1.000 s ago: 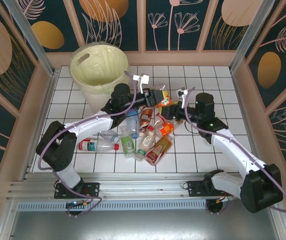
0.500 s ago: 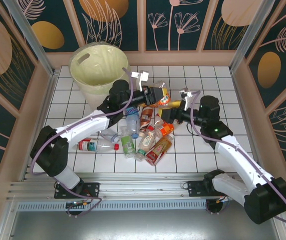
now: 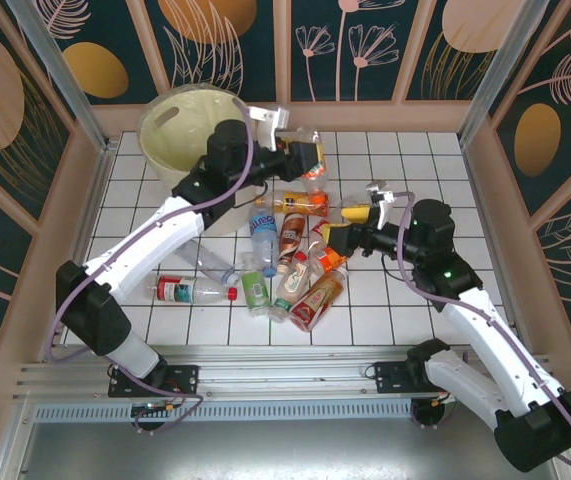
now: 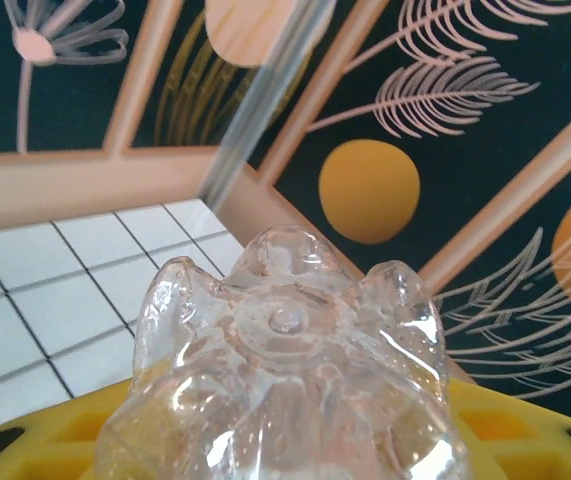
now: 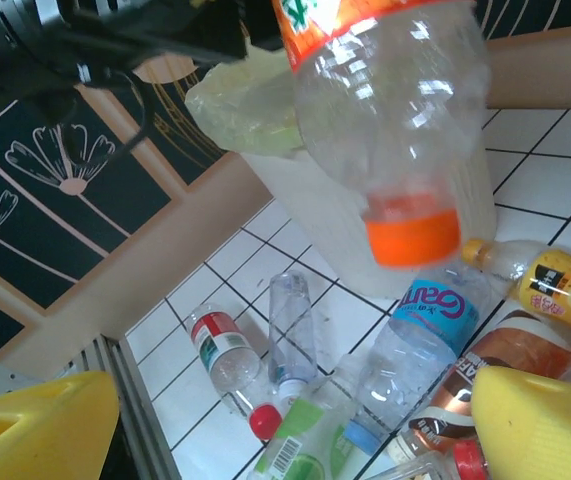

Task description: Put the plastic bottles in the bin

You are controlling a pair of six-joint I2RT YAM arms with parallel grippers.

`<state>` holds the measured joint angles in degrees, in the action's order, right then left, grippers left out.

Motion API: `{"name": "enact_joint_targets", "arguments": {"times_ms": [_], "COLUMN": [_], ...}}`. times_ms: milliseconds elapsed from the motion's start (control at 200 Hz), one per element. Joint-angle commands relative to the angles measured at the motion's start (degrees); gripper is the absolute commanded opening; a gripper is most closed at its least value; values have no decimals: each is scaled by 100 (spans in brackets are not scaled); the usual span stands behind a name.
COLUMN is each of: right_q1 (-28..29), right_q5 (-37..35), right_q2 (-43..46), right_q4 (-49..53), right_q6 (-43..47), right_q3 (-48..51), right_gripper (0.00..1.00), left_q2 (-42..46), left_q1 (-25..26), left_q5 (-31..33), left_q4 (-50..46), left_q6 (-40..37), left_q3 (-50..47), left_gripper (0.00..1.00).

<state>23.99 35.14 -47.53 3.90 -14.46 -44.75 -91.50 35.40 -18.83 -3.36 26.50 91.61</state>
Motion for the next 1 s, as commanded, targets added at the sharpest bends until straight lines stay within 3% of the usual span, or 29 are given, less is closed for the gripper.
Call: {"name": "enact_joint_targets", "arguments": {"times_ms": [0,315,631,996], "right_q1": [47,92,110,132], "right_q5": [-280,-1052,-964,-1163], "right_q2": [229,583,344,275], "right_q4": [20,-20,-225,35], "right_q6": [170,138,100,265], "right_q3": [-236,-220,-81,-5], "right_gripper": [92,92,92,92], "left_q2": [236,229,-503,-1886], "left_q1": [-182,-637,-1374,-1922], "left_q5": [392,2062,2641,2569], "left_q4": [-885,-1862,-2628,-3443], "left_q6": [-672,-1680,-2033,-2219], "left_q3": [670,1564,2865,3676], "left_gripper": [40,40,39,39]}}
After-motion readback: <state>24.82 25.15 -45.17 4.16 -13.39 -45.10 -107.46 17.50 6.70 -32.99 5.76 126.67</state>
